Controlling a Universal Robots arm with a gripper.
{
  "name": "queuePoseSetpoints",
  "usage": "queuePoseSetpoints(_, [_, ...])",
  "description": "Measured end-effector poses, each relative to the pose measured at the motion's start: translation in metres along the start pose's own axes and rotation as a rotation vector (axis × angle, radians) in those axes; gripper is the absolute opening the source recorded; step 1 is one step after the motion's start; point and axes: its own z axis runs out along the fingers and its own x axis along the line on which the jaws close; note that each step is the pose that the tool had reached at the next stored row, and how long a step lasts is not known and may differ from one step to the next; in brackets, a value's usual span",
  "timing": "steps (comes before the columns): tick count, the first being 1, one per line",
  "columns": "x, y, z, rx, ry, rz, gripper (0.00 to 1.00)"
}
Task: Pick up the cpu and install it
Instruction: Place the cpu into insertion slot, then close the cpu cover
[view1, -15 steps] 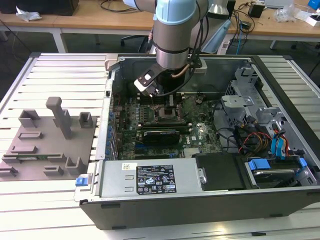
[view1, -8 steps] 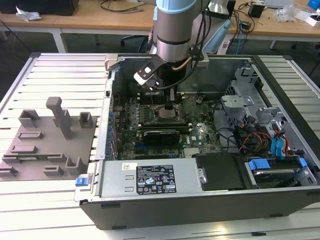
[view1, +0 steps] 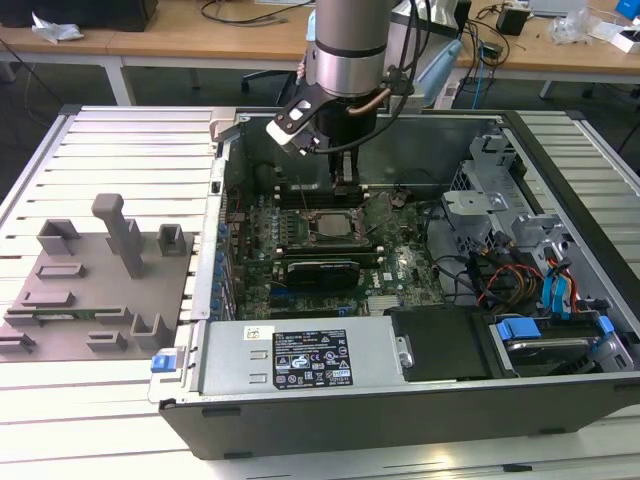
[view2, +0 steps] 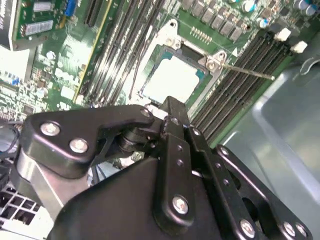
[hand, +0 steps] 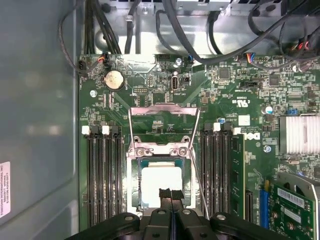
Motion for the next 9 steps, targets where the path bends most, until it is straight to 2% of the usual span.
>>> queuePoseSetpoints(9, [0.0001, 0.0, -0.0001, 0.0, -0.0013, 0.0, 0.11])
